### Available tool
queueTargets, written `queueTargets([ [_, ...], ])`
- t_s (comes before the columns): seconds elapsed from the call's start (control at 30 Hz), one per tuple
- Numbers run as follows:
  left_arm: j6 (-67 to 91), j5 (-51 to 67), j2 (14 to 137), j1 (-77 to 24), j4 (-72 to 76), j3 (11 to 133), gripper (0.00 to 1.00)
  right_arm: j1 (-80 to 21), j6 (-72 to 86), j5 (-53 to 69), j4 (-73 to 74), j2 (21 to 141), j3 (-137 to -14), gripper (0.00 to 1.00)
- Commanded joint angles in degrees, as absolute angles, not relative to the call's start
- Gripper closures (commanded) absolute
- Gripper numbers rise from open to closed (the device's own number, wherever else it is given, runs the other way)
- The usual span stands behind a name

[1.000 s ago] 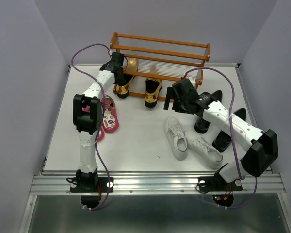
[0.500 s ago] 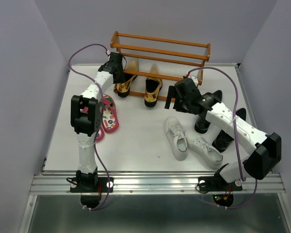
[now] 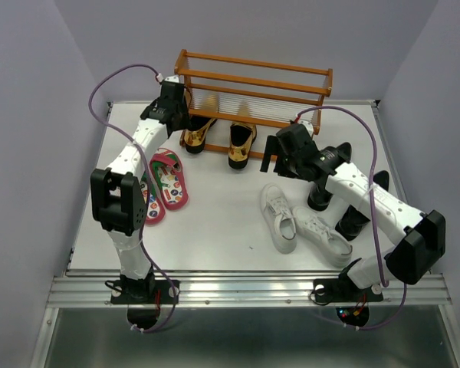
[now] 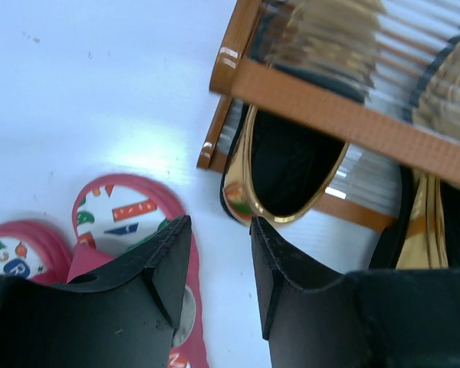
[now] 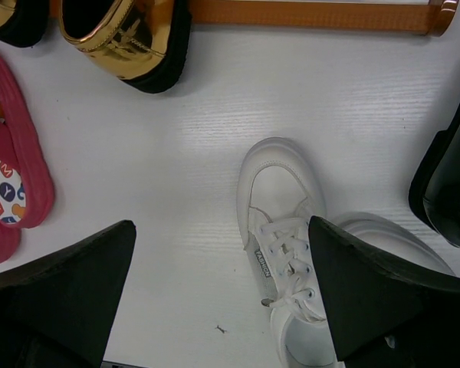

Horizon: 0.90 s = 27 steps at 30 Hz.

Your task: Place and organize the shoes onto the shoe shelf

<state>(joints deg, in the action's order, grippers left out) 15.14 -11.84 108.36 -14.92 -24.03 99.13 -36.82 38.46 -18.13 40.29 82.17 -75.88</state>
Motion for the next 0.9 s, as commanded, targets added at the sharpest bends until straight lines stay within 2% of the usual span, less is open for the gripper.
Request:
queueTargets([
  [0.0,14.2,-14.6,99.2,-17.4,-23.8,95.2,0.53,-37.1,39.1,-18.3,39.3,79.9,-74.8,0.00],
  [0.27,15.8,-18.7,94.5,-28.8,-28.0,94.7,0.53,-37.6,39.9,-20.9,37.7,78.9,-73.5,0.00],
  [0.53,24.3,-15.1,104.8,-31.9,-29.4,101.8,0.50,-37.6,40.8,-23.3,38.0,75.6,-72.2,0.00],
  [0.87,24.4,-11.3,114.7,-31.9,-27.1,107.7,0.51,-37.6,41.7,-23.8,39.5,74.8,-71.5,0.00],
])
